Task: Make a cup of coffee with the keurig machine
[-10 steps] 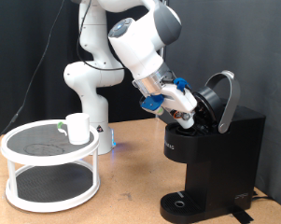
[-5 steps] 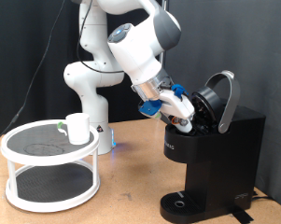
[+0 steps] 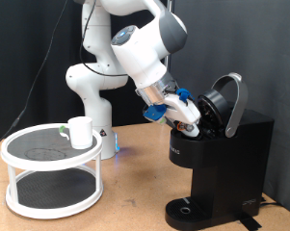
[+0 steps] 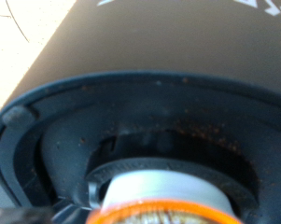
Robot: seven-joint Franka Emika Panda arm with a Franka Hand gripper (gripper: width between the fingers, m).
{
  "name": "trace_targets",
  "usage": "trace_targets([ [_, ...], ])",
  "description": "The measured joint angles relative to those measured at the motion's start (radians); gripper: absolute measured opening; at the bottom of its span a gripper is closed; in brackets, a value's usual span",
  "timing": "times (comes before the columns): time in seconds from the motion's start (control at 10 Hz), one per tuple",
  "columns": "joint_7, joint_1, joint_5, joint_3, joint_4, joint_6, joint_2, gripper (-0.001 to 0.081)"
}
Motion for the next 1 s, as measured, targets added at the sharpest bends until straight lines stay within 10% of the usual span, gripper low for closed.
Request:
trace_targets([
  [0.4,-0.01,-0.002,0.009,-0.004,0.001,-0.01,0.001,0.0718],
  [1.0,-0.095,-0.033,0.076,-0.057,0.004,-0.152,-0.066,0.0734],
])
